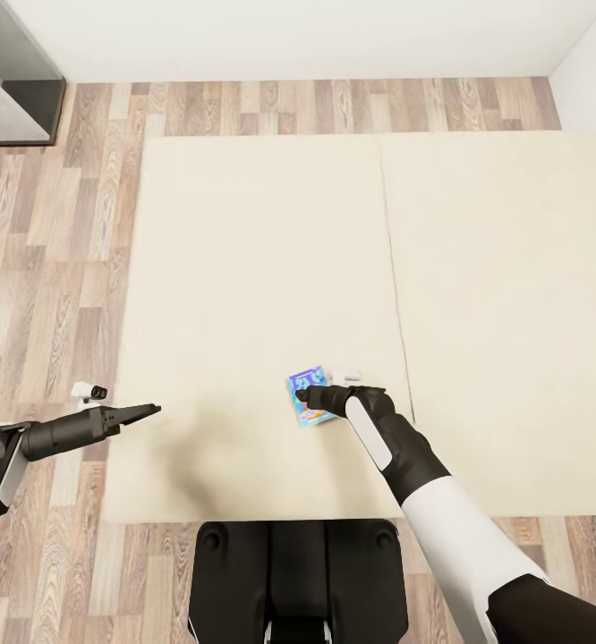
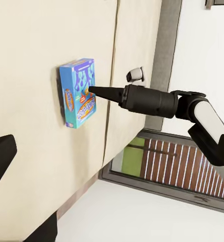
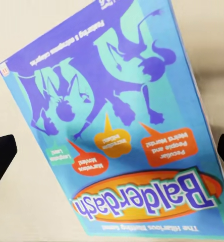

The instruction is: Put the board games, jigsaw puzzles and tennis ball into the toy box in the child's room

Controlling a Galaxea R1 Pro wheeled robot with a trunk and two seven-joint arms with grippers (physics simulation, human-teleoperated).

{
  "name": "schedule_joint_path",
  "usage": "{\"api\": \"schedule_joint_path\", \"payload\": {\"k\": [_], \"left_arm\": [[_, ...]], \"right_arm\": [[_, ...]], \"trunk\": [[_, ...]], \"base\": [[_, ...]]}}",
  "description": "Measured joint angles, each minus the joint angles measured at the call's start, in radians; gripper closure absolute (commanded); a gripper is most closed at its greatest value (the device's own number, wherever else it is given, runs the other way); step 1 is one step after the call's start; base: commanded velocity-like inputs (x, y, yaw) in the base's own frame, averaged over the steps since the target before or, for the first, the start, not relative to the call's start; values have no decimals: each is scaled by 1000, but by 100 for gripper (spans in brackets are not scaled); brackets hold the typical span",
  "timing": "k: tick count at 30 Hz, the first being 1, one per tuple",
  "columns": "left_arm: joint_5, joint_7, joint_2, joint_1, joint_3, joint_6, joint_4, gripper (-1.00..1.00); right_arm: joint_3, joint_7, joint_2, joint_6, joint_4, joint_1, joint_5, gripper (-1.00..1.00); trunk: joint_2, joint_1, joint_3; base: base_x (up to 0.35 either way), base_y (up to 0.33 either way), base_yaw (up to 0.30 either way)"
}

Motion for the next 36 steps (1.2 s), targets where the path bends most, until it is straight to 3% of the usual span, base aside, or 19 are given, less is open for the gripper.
{"api": "schedule_joint_path", "payload": {"k": [36], "left_arm": [[0, 0, 0, 0, 0, 0, 0, -100]], "right_arm": [[0, 0, 2, 0, 0, 0, 1, -100]], "trunk": [[0, 0, 0]], "base": [[0, 82, 22]]}}
